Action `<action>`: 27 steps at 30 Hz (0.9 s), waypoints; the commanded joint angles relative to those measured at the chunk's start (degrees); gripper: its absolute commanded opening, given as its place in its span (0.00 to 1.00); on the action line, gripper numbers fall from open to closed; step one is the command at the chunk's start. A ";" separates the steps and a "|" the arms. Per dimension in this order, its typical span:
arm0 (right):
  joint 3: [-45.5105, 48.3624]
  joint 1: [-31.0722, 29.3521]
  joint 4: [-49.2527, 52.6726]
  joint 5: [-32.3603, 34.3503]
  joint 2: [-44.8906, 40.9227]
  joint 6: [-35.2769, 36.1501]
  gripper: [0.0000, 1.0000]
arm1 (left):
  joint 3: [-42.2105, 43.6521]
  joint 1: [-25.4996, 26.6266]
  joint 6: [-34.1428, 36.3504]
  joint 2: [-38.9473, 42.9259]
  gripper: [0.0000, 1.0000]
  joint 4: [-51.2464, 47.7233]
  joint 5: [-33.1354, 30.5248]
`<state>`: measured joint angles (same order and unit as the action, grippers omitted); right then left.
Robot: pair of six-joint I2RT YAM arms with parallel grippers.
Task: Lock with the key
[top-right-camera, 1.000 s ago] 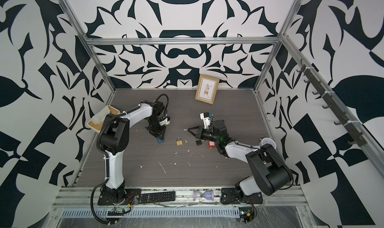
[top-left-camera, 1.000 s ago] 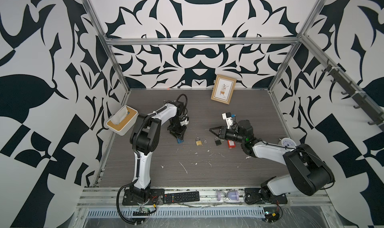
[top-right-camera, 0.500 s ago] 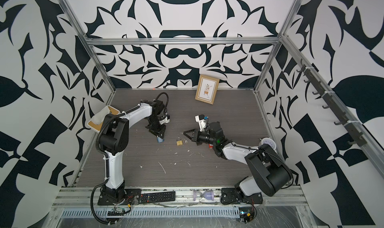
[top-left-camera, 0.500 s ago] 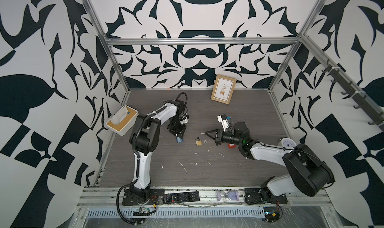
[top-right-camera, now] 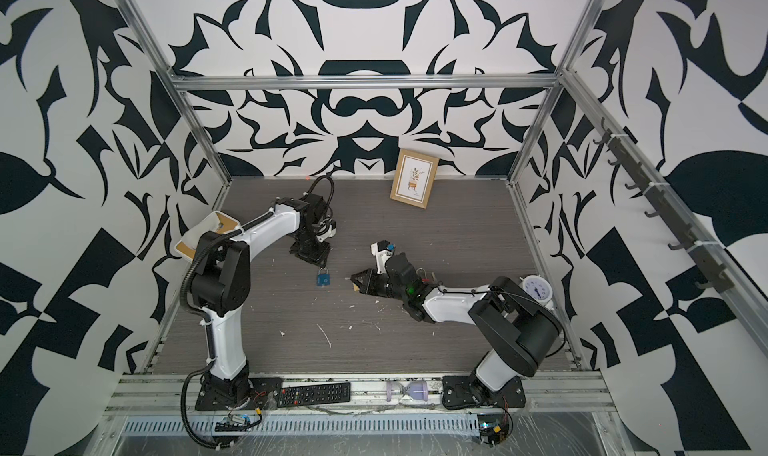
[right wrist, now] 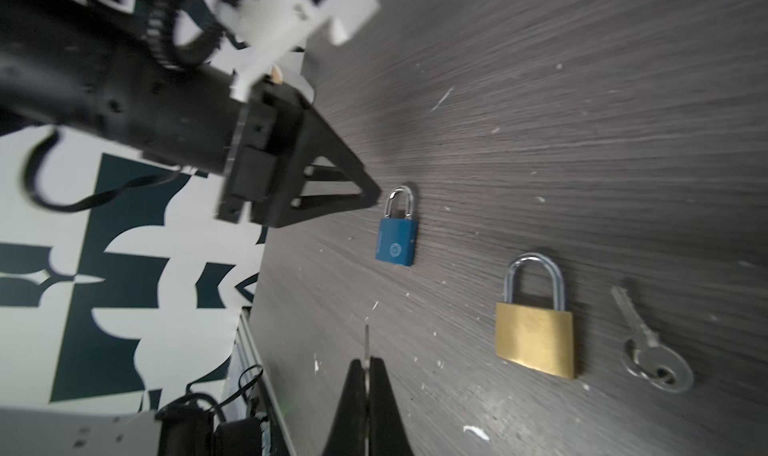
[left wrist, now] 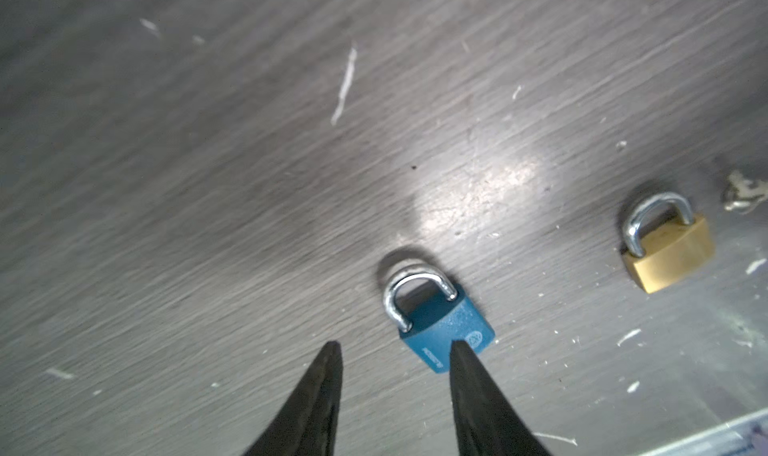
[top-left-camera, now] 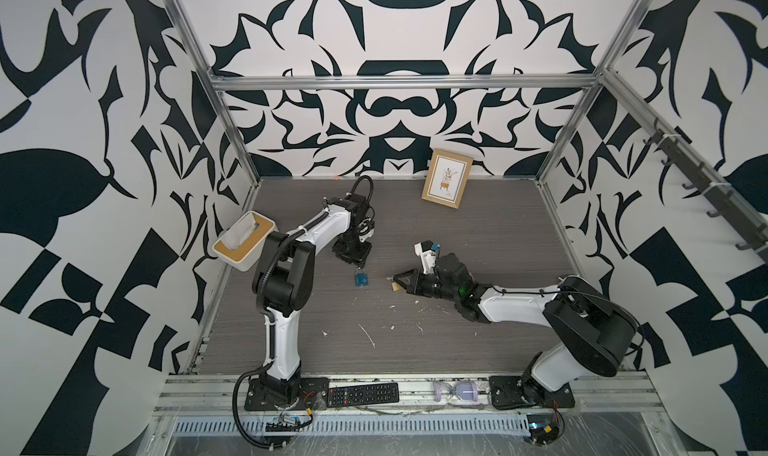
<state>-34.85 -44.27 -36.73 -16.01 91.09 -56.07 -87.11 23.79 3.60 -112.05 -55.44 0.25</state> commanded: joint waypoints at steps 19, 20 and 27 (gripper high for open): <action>-18.85 -11.94 3.95 37.35 18.22 -20.07 0.00 | 48.92 0.82 -36.66 57.73 0.54 47.27 5.92; -20.12 -12.10 4.54 37.45 19.31 -20.40 0.00 | 48.96 0.82 -36.63 58.31 0.55 46.77 5.63; -23.74 -13.39 7.71 41.04 22.55 -23.38 0.00 | 48.53 0.73 -34.75 60.06 0.56 44.38 5.20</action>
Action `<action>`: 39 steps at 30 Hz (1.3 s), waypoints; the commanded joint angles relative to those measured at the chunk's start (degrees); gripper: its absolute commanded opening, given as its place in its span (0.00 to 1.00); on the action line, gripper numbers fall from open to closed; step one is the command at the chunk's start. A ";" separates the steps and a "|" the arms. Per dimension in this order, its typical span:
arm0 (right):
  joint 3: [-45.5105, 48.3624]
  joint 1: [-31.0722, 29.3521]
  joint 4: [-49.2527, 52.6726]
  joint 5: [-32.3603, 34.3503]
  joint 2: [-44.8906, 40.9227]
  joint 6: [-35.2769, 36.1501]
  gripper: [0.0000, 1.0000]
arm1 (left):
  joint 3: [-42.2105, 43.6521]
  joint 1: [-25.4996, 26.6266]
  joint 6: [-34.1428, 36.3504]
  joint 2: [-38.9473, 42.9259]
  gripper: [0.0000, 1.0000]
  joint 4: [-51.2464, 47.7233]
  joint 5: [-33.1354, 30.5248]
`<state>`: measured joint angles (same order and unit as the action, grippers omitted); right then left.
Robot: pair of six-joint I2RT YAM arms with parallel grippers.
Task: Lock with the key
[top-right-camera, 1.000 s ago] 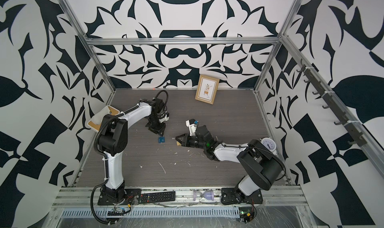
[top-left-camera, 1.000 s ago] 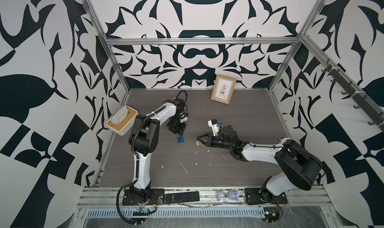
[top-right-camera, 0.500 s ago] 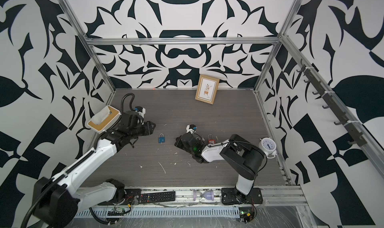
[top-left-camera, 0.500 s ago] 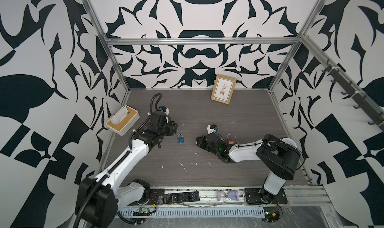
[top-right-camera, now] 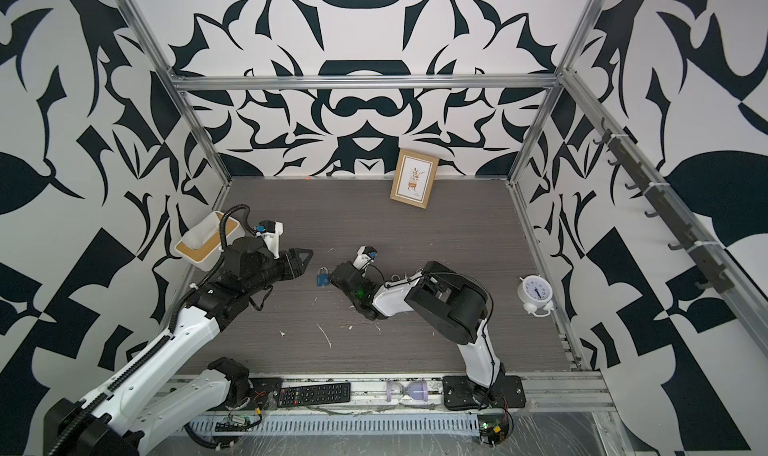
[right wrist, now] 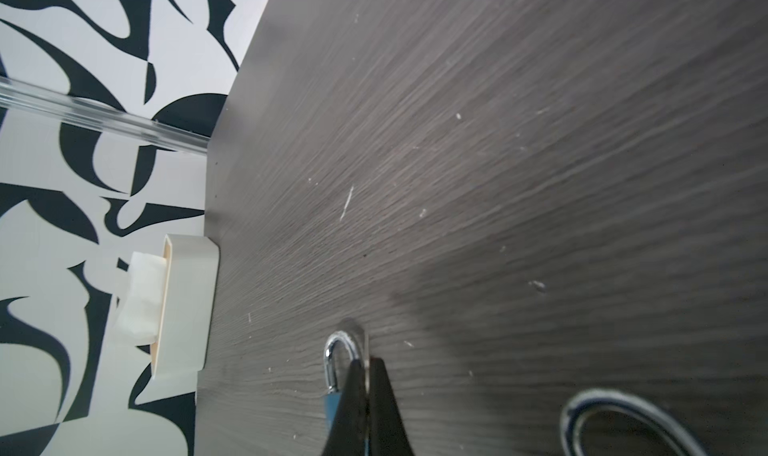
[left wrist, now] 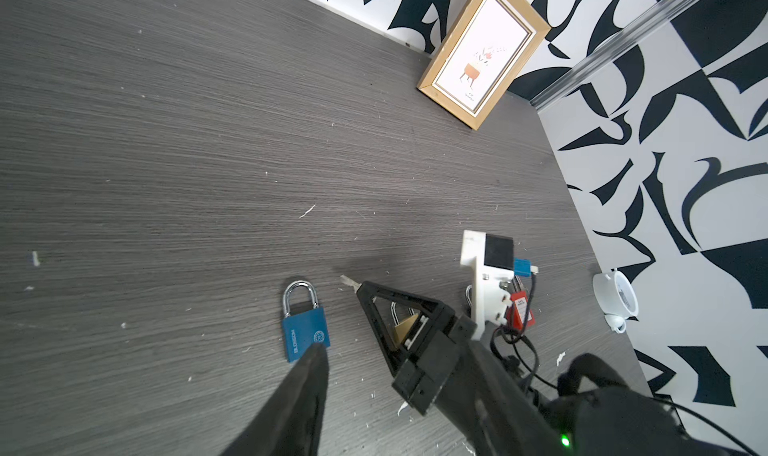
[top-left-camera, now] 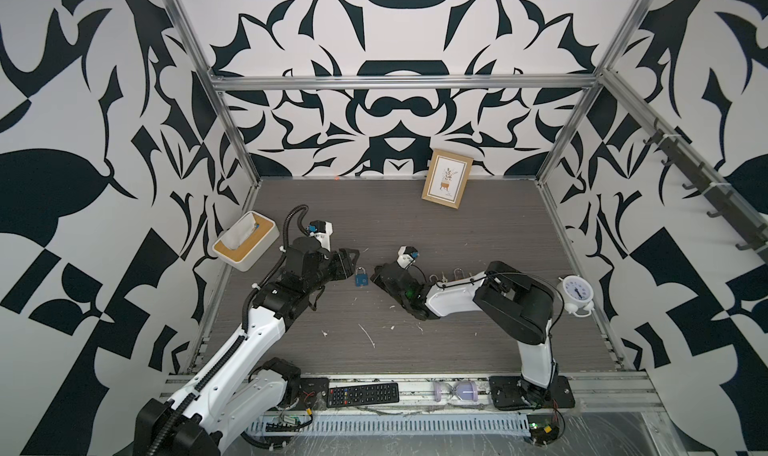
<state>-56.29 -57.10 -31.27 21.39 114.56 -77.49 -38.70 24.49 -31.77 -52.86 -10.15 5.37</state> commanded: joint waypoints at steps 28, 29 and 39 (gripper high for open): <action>9.50 -5.75 5.93 4.64 -15.46 7.66 0.23 | 2.99 0.03 1.57 -0.93 1.00 1.60 -5.76; 11.18 -5.53 7.53 5.39 -18.81 11.99 0.24 | 3.35 0.03 2.25 -0.22 0.99 2.16 -8.64; 6.06 5.47 44.07 -0.53 -43.39 49.10 1.00 | 15.37 -0.32 25.69 4.87 0.99 29.40 -41.46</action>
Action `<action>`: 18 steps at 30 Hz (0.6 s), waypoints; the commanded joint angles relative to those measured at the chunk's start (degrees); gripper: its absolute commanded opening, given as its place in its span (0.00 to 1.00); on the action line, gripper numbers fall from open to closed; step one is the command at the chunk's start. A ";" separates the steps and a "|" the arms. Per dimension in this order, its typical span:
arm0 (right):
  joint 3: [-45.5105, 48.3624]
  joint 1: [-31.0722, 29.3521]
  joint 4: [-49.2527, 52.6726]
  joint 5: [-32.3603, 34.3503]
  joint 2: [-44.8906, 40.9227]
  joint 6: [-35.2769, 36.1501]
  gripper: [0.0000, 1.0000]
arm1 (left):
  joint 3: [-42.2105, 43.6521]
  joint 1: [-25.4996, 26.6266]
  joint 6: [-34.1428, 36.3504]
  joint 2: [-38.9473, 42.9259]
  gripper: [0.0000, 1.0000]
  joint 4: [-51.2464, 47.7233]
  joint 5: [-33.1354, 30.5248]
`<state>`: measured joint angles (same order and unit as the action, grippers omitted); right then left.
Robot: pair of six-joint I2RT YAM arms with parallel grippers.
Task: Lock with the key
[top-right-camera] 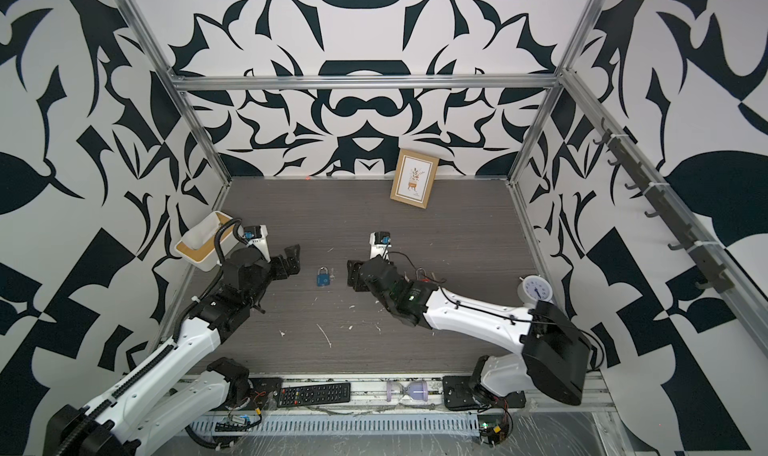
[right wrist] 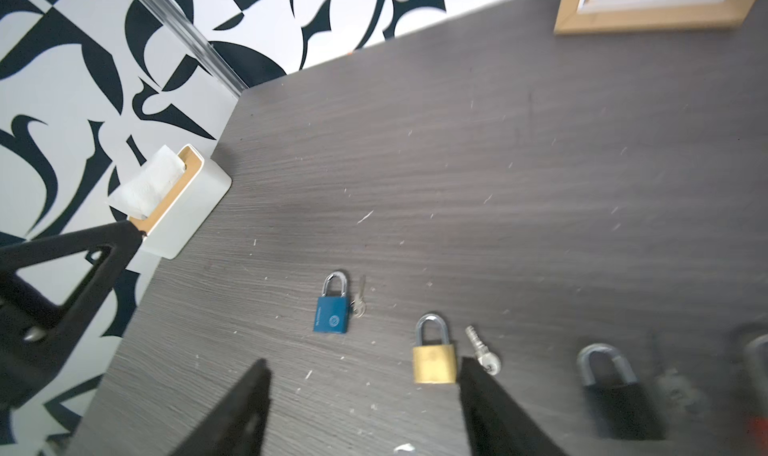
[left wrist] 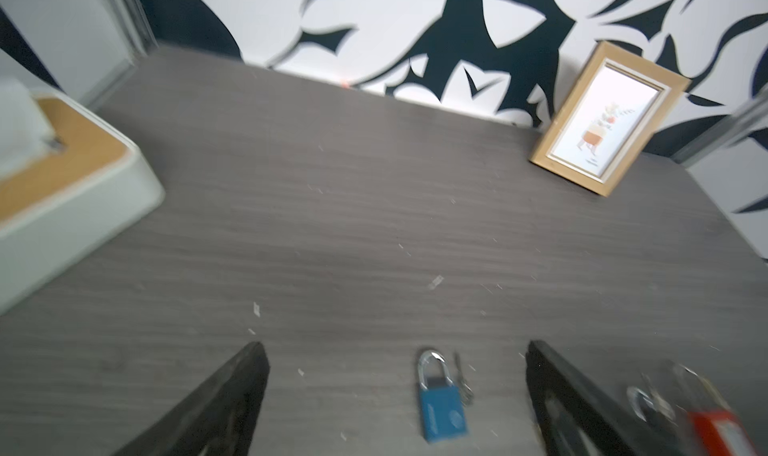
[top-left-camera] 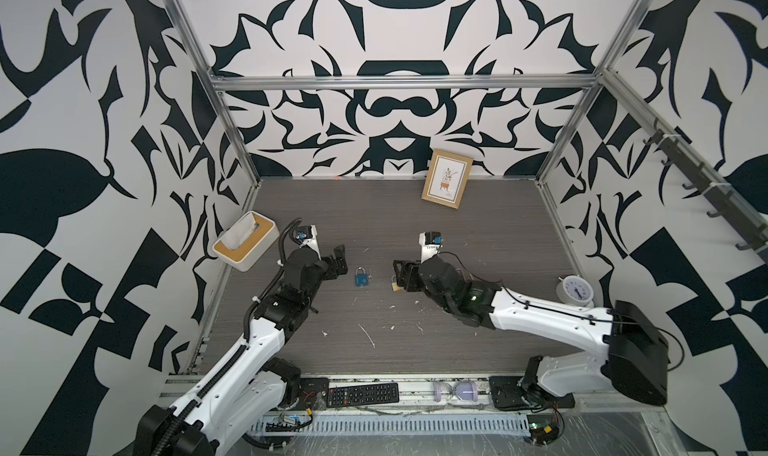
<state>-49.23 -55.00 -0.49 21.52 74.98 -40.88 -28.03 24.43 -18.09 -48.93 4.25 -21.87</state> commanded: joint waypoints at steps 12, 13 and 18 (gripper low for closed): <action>13.26 19.29 2.62 6.68 -25.89 32.79 1.00 | 17.91 -22.49 12.52 -36.14 0.99 65.25 5.72; 14.42 20.47 0.94 7.82 -27.20 34.73 1.00 | 18.37 -23.32 13.30 -39.39 0.99 70.89 7.53; 20.80 31.42 -9.36 10.09 -25.91 39.75 1.00 | 14.39 -24.66 11.67 -40.57 0.99 62.35 12.80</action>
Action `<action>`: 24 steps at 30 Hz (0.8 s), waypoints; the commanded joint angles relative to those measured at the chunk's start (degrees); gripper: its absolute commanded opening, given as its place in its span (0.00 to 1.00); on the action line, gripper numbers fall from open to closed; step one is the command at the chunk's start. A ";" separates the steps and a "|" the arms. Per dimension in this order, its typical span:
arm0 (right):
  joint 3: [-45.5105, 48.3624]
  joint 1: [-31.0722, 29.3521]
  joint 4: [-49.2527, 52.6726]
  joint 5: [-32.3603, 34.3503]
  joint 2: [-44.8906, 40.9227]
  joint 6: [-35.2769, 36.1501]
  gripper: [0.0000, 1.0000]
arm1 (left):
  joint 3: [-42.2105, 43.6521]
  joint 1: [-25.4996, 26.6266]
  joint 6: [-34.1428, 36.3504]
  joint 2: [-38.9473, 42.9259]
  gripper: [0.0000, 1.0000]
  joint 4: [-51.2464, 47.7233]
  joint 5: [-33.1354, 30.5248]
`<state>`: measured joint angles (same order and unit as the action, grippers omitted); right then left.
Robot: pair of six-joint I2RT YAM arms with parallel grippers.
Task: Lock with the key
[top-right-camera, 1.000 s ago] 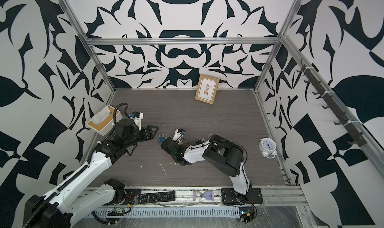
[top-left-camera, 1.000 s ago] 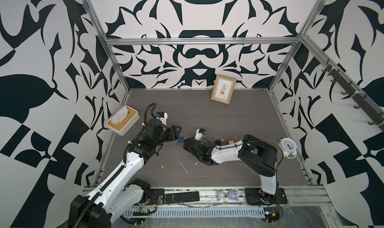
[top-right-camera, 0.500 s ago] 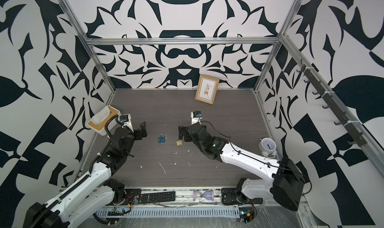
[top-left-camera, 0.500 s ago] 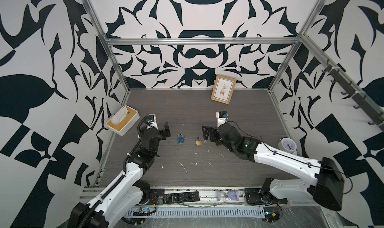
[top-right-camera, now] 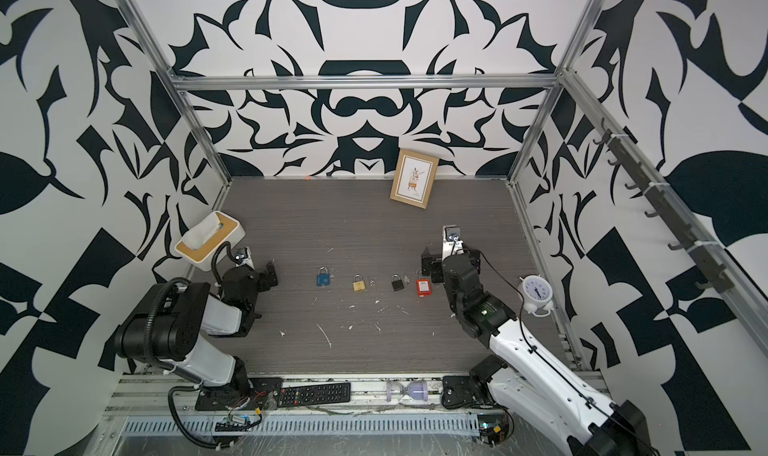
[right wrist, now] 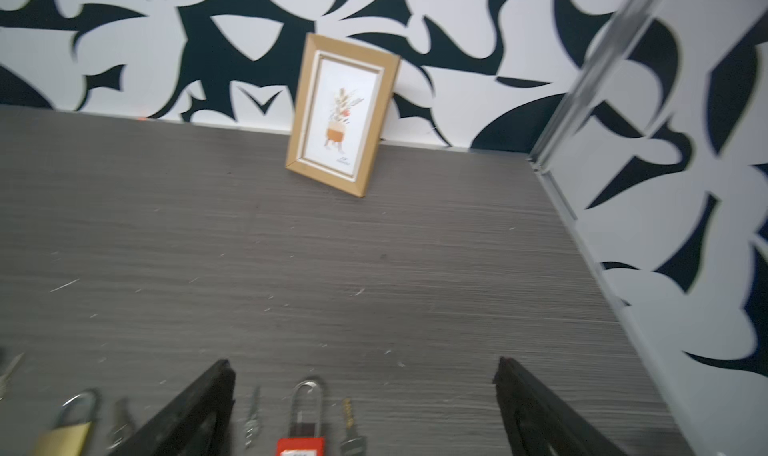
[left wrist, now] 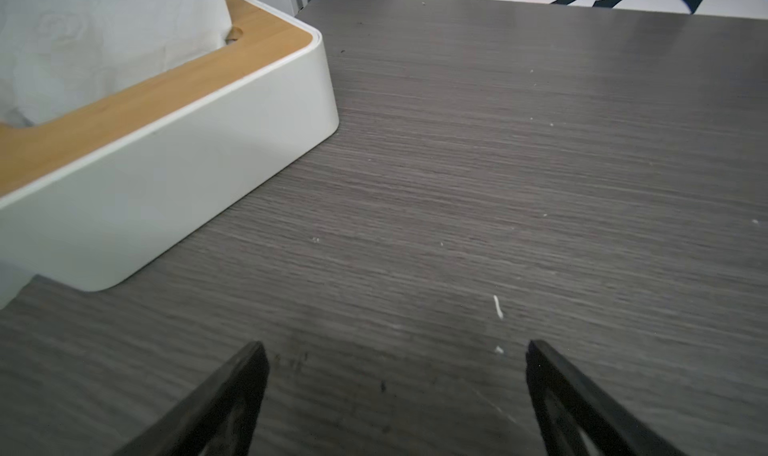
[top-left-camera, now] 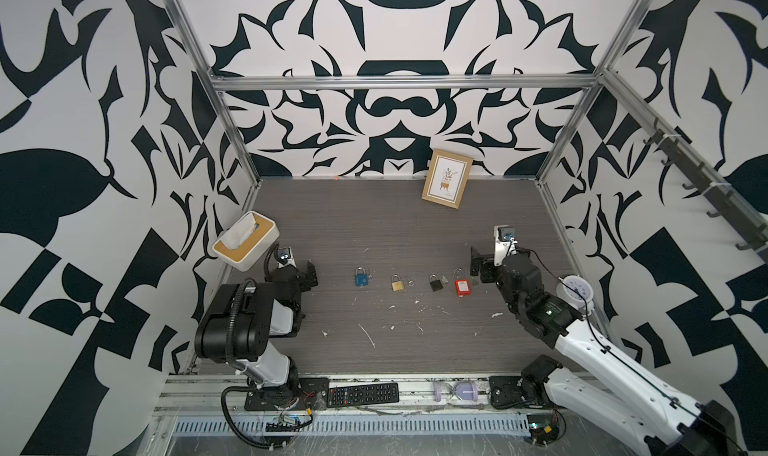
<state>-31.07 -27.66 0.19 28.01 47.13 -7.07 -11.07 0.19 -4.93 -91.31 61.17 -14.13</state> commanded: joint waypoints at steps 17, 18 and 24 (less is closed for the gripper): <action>10.85 21.43 -55.18 -15.66 42.93 7.99 1.00 | -8.69 1.16 0.78 1.73 0.99 -5.53 5.50; 10.68 21.59 -53.21 -14.17 42.43 6.92 0.99 | -8.67 1.16 0.76 1.73 0.99 -5.46 5.50; 11.04 21.68 -53.15 -13.65 41.96 6.66 1.00 | -8.18 1.20 0.76 2.01 0.99 -5.00 5.62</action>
<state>-19.14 -6.09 -51.46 14.96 90.15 -0.21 -19.27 1.21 -4.47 -90.04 55.79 -8.95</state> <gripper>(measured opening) 0.995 0.992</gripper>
